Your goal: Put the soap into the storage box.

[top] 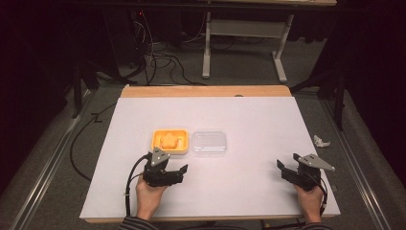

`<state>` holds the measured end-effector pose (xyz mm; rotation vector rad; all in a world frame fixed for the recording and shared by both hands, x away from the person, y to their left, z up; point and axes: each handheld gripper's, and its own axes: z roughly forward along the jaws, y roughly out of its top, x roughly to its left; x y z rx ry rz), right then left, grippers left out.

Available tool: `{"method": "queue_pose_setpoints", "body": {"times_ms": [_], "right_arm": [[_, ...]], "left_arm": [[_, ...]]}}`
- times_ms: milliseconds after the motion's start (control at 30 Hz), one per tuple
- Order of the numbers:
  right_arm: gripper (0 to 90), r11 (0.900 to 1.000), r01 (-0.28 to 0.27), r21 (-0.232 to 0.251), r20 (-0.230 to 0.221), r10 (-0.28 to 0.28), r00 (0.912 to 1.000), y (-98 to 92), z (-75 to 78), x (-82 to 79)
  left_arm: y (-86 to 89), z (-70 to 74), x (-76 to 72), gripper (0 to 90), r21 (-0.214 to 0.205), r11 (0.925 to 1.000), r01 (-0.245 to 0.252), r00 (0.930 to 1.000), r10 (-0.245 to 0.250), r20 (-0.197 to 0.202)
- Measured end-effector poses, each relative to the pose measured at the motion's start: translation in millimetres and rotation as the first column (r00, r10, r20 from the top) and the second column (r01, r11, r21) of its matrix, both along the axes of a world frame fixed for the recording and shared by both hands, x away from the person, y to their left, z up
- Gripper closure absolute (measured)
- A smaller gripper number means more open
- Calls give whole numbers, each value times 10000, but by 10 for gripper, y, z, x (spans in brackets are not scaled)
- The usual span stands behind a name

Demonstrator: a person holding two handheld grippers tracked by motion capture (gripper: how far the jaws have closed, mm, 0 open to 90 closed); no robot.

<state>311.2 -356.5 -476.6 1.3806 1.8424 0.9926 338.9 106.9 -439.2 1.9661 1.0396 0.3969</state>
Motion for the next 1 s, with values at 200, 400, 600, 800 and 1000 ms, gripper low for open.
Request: {"method": "queue_pose_setpoints", "body": {"times_ms": [200,400,600,800,1000], "right_arm": [[290,10000,12,-12,-3,-12,10000,0,1,-1],[290,10000,-4,2,-3,4,10000,0,0,1],[290,10000,-6,-10,3,6,10000,0,0,0],[290,10000,2,-17,-4,-2,10000,0,1,-1],[290,10000,-2,-6,-2,2,10000,0,0,0]], "left_arm": [[-19,-26,14,214,-90,10000,-28,10000,28,-3],[-58,-60,28,214,-22,10000,-6,10000,6,-51],[-100,-90,36,214,120,9999,73,9999,-72,-90],[-133,-115,51,217,111,9999,62,10000,-62,-2],[-181,-156,76,218,108,9999,86,9999,-85,-62]]}}
